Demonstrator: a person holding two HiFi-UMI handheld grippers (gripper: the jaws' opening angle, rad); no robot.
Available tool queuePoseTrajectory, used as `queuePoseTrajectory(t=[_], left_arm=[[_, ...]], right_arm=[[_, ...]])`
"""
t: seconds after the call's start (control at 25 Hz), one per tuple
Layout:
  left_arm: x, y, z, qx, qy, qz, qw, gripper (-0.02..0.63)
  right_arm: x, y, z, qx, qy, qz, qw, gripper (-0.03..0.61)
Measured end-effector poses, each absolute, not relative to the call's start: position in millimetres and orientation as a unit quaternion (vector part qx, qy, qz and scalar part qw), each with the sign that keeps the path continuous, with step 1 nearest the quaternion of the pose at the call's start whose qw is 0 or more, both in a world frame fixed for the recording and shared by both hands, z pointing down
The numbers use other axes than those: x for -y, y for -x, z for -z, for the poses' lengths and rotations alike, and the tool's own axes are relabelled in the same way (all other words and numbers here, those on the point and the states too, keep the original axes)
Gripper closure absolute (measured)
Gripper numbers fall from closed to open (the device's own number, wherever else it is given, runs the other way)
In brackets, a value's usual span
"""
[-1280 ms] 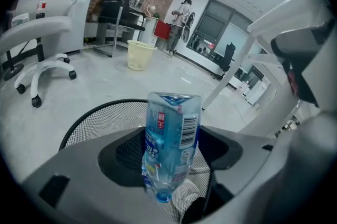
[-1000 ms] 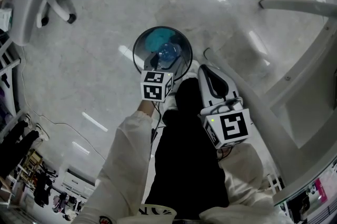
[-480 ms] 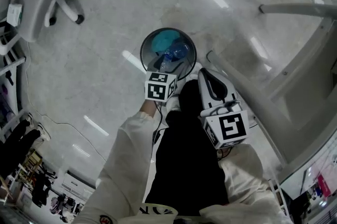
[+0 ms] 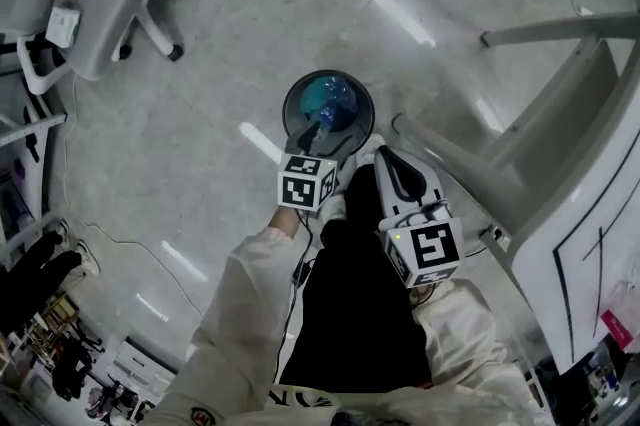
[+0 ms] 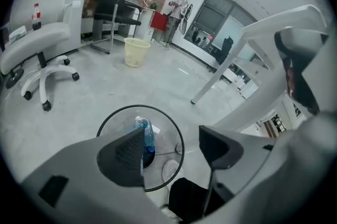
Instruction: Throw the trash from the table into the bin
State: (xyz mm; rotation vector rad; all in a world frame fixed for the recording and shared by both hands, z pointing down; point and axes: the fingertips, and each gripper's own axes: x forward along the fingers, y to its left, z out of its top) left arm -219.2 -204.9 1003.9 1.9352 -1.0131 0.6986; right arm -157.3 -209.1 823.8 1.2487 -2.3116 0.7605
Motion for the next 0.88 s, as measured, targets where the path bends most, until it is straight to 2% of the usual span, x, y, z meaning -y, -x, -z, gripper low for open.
queuePoseTrajectory(t=[0.4,0.88], left_arm=[[203,232,-833,0.412,-0.798,-0.229,0.374,0.296],[193,270,-604,0.455,-0.831,-0.156,0.279,0.392]], right_arm=[[198,163,-699,0.836,-0.455,-0.245,0.182,0.557],[177,181,-528,0.851,-0.461,-0.211,0.136,0.557]])
